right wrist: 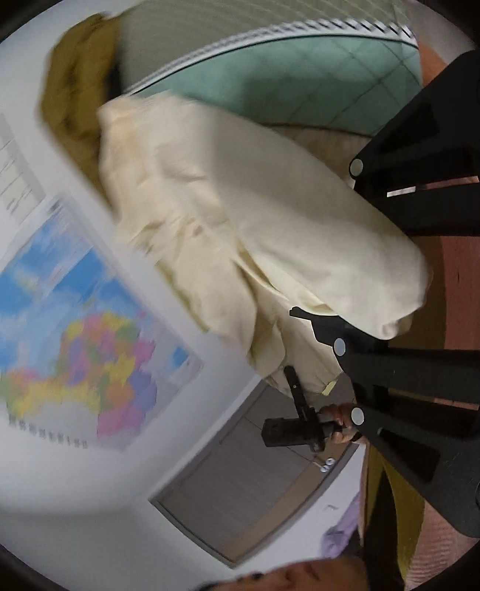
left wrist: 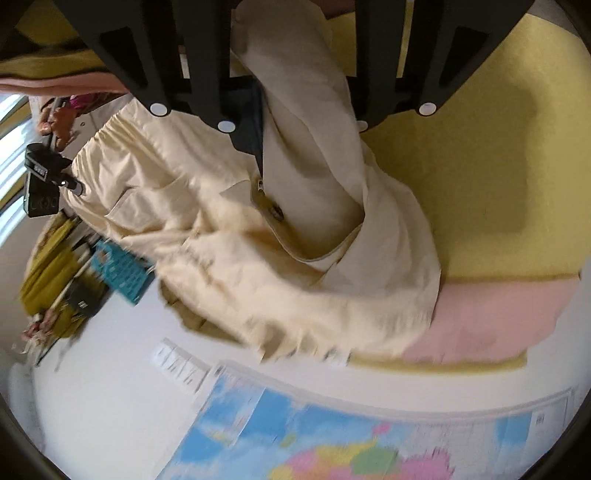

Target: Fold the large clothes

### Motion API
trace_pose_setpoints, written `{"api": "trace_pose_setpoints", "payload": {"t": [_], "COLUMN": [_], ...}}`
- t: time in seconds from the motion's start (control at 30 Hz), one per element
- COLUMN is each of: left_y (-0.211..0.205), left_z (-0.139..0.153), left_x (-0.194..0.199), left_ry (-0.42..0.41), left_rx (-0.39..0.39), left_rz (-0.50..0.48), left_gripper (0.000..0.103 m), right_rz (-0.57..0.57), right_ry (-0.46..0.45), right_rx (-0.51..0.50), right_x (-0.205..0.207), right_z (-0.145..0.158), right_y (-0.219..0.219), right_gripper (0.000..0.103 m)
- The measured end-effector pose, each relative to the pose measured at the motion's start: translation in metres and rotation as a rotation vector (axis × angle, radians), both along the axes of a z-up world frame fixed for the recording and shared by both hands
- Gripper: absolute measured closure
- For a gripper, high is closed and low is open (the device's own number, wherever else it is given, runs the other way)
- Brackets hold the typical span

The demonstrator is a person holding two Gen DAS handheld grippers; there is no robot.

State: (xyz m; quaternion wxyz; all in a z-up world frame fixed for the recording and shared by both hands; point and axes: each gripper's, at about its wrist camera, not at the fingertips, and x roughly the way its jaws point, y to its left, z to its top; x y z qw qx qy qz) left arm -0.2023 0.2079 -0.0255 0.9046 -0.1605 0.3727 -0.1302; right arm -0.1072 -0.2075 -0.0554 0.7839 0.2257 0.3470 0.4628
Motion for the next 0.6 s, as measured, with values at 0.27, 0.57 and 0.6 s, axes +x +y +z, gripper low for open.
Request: {"api": "trace_pose_setpoints", "payload": {"t": [0.27, 0.57, 0.6], "left_y": [0.014, 0.024, 0.024], "left_z": [0.017, 0.026, 0.030], "left_x": [-0.007, 0.012, 0.017], "left_ry": [-0.014, -0.001, 0.002], "left_rx": [-0.055, -0.074, -0.066], "left_rz": [-0.002, -0.010, -0.017], "left_gripper": [0.081, 0.080, 0.080], "right_rz": [-0.006, -0.024, -0.029], "right_ry": [-0.036, -0.049, -0.054], "right_rx": [0.029, 0.074, 0.074], "right_x": [-0.006, 0.022, 0.026], "right_z": [0.025, 0.044, 0.047], "right_y": [-0.013, -0.007, -0.006], "right_gripper": [0.087, 0.087, 0.087]}}
